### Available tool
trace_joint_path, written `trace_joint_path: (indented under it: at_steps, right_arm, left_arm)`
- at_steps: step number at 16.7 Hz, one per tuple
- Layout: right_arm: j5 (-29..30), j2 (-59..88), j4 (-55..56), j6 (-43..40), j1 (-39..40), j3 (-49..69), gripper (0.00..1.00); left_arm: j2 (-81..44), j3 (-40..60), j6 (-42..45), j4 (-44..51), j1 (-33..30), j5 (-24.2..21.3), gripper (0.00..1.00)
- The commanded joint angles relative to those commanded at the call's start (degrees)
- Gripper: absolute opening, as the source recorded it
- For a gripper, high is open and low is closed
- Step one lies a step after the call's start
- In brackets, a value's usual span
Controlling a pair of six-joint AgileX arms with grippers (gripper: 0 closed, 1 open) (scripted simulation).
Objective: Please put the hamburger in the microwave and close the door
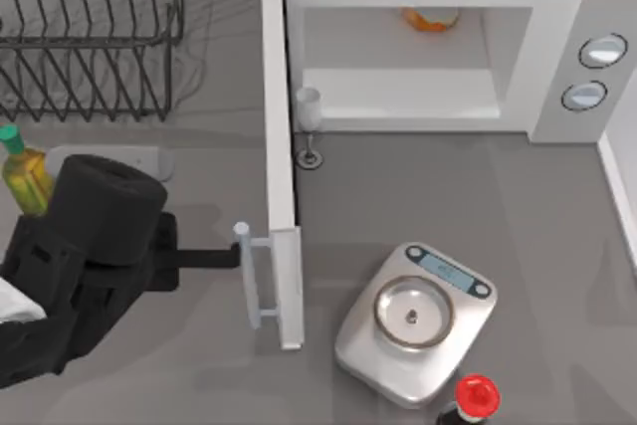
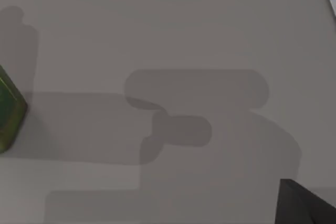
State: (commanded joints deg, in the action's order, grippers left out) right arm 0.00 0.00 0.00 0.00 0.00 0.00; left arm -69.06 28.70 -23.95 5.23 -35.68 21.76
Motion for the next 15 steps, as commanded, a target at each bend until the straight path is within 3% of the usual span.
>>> trace_joint_path:
  at_steps: [3,10,15]
  right_arm:
    - [0.0,0.0,0.0,0.0,0.0,0.0,1.0]
    - [0.0,0.0,0.0,0.0,0.0,0.0,1.0]
    - [0.0,0.0,0.0,0.0,0.0,0.0,1.0]
  left_arm:
    - [-3.81,2.64,-2.45,0.91,-3.76,1.73,0.0]
    - [-16.73,13.49,-13.51,3.59,-15.97,10.39,0.0]
    - [-18.07,15.04,-14.85,3.78,-17.62,11.55,0.0]
